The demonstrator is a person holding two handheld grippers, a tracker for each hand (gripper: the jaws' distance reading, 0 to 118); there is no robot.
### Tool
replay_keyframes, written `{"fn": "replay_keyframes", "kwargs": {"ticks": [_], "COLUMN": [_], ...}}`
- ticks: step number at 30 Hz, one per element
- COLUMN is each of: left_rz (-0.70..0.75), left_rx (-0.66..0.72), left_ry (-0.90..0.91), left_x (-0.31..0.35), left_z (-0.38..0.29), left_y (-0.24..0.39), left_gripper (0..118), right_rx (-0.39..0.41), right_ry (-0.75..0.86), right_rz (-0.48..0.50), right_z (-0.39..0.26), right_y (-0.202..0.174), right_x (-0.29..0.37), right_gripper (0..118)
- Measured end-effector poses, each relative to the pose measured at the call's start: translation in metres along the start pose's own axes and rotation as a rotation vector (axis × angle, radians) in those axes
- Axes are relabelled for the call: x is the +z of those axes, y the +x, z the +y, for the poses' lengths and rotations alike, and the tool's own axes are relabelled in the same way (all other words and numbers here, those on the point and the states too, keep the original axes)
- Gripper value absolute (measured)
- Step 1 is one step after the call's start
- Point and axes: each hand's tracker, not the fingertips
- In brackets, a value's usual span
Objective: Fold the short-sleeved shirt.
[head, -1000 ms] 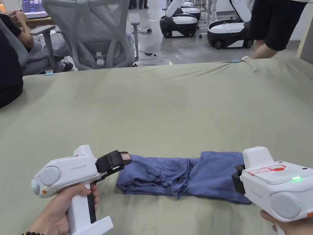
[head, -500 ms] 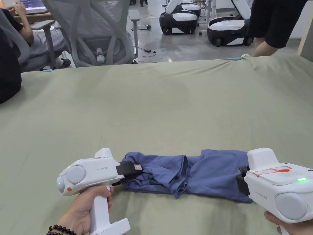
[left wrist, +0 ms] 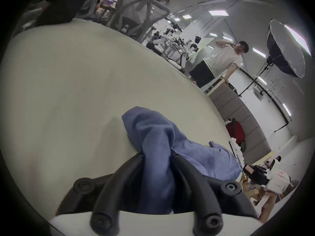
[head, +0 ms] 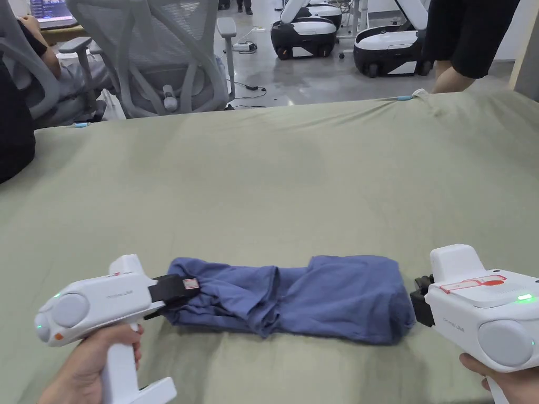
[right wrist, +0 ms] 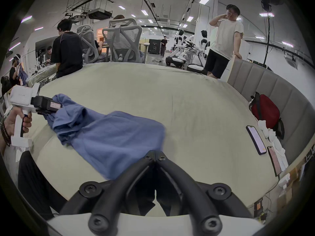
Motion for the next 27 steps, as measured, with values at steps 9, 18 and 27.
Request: {"fn": "replay_keyframes", "kwargs": {"ticks": [9, 18, 27], "left_rz": [0.06, -0.034, -0.167], "left_rx": [-0.002, -0.055, -0.161], "left_ry": [0.023, 0.089, 0.006], "left_x": [0.011, 0.043, -0.009], "left_z": [0.005, 0.009, -0.012], "left_y": [-0.029, 0.047, 0.143], "left_gripper": [16, 16, 16], "right_rx": [0.006, 0.019, -0.003], "right_ry": [0.009, 0.008, 0.015], "right_rz": [0.023, 0.022, 0.021], "right_z": [0.004, 0.002, -0.006], "right_y": [-0.007, -0.008, -0.001], "right_x": [-0.001, -0.001, 0.008], "right_gripper": [0, 0, 0]}}
